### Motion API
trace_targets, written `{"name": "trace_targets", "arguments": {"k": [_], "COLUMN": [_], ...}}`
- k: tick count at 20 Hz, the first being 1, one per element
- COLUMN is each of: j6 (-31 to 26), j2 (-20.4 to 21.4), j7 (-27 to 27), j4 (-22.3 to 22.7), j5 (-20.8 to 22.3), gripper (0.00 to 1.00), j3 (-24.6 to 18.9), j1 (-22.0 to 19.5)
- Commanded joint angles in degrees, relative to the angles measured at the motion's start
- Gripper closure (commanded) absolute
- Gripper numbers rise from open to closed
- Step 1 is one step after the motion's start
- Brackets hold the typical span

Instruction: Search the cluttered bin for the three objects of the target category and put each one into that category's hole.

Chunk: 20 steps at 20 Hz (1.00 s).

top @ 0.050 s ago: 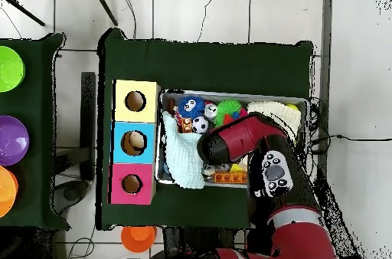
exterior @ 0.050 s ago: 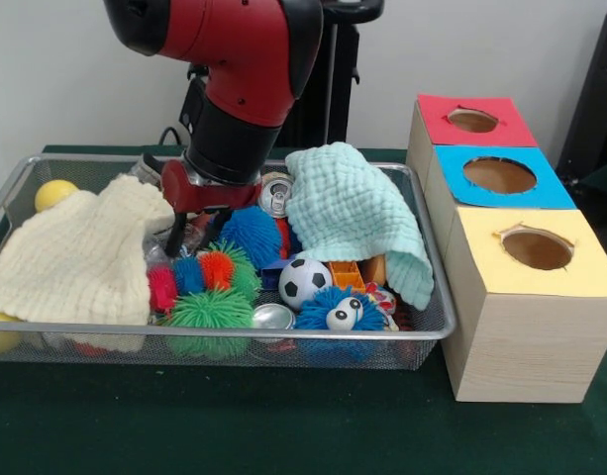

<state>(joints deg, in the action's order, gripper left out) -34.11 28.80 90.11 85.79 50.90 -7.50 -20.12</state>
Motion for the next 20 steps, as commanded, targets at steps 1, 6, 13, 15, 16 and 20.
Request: {"name": "trace_targets", "arguments": {"k": [1, 6, 13, 15, 16, 20], "j6": [-6.32, -7.0, -7.51, -6.78, -6.82, -7.87], "j2": [-5.45, -5.42, -5.58, -5.37, -4.75, -2.42], "j7": [-7.52, -7.38, -7.41, -7.32, -7.35, -7.28], "j4": [-1.8, -2.26, -2.53, -2.32, -1.76, -0.41], "j5": [2.52, 2.48, 2.27, 2.25, 2.17, 1.8], "gripper": [1.0, 1.0, 1.0, 1.0, 1.0, 1.0], "j3": [-0.31, 0.13, 0.34, 0.06, 0.21, 0.97], "j1": [-0.67, -0.05, 0.32, 0.22, 0.21, 0.9]}}
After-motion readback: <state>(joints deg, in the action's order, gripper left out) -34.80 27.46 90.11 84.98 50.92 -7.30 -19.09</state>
